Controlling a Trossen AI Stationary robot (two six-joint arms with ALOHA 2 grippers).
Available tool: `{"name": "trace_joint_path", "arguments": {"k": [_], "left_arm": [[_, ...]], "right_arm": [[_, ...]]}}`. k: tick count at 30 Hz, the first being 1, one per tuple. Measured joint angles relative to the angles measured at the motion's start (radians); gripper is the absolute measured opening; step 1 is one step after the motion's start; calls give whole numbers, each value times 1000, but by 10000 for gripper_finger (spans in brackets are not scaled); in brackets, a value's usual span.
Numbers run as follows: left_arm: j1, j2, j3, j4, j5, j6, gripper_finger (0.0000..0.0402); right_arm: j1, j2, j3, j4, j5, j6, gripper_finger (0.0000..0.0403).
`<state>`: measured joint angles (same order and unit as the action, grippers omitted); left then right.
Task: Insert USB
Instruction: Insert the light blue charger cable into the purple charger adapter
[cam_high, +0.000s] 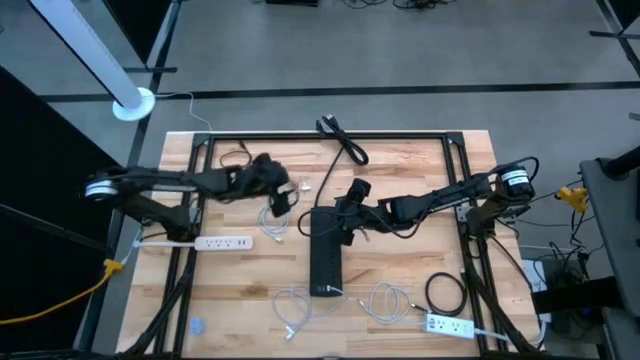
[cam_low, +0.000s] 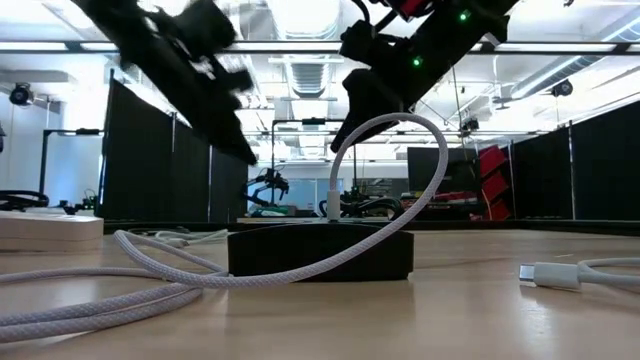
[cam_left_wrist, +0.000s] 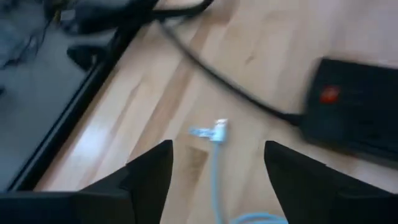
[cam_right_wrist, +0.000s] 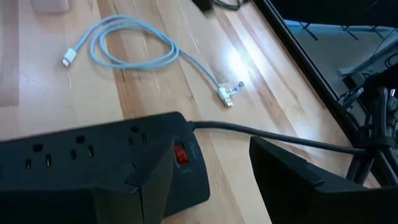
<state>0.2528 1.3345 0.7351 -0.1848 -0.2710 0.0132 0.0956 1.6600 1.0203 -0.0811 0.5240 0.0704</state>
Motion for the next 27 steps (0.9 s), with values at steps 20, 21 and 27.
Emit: {"name": "trace_joint_path", "arguments": {"k": [20,21,27], "left_arm": [[166,432,205,16,285,168,113],[172,440,205,16,293,172,114],[191,495,206,30,322,217,154]], "right_arm": [[78,-3,7,-17,-4,33,195],[77,-3,7,-17,-3,34,195],[76,-3,7,-10,-2,34,195]]}}
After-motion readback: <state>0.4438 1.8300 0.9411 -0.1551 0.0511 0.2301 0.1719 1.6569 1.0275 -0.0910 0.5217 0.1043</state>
